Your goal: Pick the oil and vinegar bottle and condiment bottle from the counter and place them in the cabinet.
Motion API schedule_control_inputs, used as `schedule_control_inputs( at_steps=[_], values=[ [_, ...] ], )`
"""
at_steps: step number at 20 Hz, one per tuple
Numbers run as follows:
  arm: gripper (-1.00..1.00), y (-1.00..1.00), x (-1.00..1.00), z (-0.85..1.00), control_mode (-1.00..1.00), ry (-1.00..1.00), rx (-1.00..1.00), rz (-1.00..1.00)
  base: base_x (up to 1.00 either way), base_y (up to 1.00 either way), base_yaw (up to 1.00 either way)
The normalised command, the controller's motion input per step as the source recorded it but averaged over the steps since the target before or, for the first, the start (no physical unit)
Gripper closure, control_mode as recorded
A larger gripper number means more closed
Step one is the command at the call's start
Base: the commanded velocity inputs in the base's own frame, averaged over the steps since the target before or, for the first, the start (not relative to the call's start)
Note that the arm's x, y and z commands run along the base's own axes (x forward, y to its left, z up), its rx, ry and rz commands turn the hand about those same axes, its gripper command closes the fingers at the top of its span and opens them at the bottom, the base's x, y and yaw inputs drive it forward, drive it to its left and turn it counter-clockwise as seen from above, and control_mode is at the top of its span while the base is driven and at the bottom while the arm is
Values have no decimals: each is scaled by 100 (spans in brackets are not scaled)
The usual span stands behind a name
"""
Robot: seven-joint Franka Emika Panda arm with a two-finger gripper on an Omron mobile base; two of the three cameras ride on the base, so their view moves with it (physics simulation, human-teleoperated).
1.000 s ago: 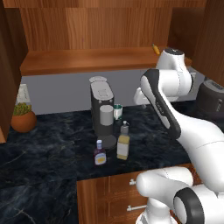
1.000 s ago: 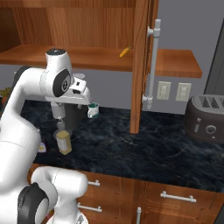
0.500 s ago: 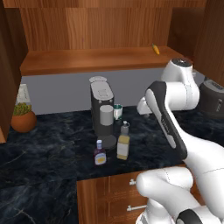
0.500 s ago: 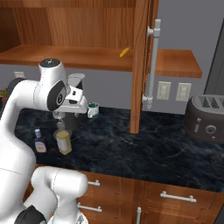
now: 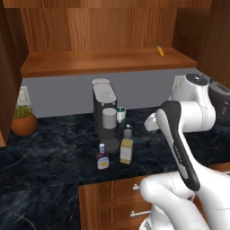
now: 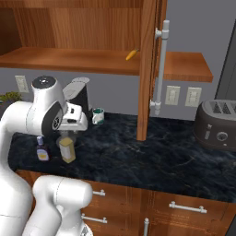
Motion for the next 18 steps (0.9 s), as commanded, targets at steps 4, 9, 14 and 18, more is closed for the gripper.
schedule_control_inputs(
  at_steps=[4, 9, 14, 18],
  values=[
    [-100, 19, -21, -11, -100, -2, 0, 5, 0, 0, 0],
    [-100, 28, -3, -9, -100, 0, 0, 2, 0, 0, 0],
    [-100, 28, 0, -10, -100, 0, 0, 2, 0, 0, 0],
    [-100, 27, 0, -9, -100, -3, 0, 3, 0, 0, 0]
  ],
)
